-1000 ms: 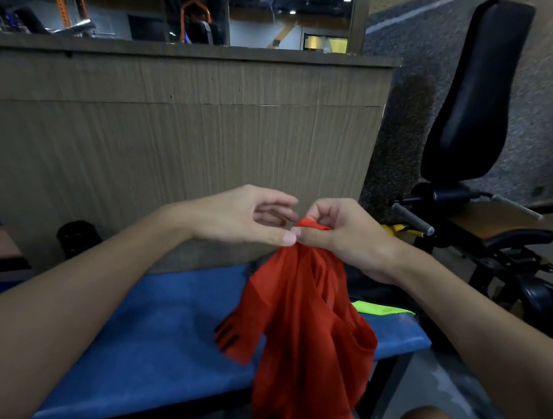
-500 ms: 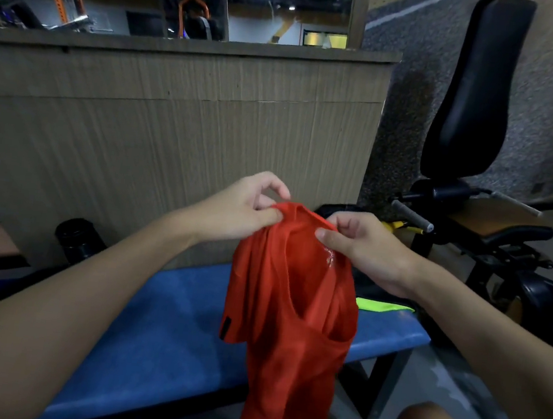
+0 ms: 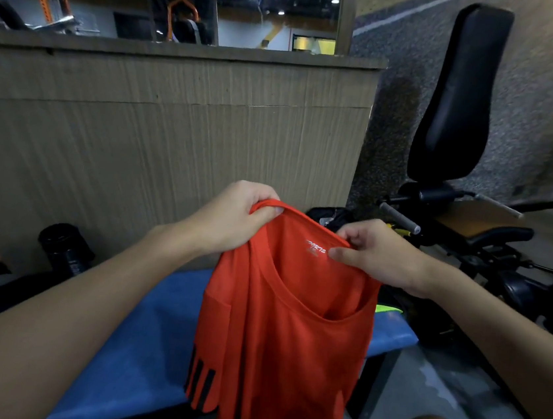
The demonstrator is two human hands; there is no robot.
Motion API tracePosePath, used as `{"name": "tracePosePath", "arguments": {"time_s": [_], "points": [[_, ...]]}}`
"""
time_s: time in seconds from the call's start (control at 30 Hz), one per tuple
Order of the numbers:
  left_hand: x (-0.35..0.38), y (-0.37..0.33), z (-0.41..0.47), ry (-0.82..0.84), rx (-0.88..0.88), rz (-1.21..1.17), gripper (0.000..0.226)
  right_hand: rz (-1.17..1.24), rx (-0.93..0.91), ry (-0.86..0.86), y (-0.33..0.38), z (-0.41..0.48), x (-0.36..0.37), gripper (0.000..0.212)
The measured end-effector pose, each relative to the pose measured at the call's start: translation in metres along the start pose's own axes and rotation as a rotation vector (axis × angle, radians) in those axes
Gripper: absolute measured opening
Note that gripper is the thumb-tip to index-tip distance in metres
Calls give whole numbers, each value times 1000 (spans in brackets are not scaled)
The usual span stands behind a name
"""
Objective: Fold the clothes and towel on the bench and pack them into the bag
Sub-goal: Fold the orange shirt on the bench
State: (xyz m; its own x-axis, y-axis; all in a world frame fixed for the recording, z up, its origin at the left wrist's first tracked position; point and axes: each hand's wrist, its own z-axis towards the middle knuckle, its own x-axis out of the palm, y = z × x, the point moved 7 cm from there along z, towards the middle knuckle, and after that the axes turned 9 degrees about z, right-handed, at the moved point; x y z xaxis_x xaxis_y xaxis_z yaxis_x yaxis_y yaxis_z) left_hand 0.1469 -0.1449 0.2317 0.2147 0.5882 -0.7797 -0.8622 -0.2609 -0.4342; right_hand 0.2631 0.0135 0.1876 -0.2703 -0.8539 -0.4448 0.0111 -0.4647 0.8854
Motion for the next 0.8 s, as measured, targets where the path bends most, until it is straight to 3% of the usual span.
{"name": "tracePosePath", "arguments": {"time_s": [0.17, 0.47, 0.67, 0.8], "points": [[5, 3, 7, -6, 68, 26, 23, -181, 19, -129, -19, -22, -41, 7], [29, -19, 32, -4, 140, -6, 28, -508, 86, -448, -4, -78, -114, 32], [43, -42, 45, 84, 94, -183, 32, -206, 80, -686, -1, -121, -147, 28], [52, -54, 57, 66, 29, -281, 30, -77, 102, -681, -10, -136, -158, 26]]}}
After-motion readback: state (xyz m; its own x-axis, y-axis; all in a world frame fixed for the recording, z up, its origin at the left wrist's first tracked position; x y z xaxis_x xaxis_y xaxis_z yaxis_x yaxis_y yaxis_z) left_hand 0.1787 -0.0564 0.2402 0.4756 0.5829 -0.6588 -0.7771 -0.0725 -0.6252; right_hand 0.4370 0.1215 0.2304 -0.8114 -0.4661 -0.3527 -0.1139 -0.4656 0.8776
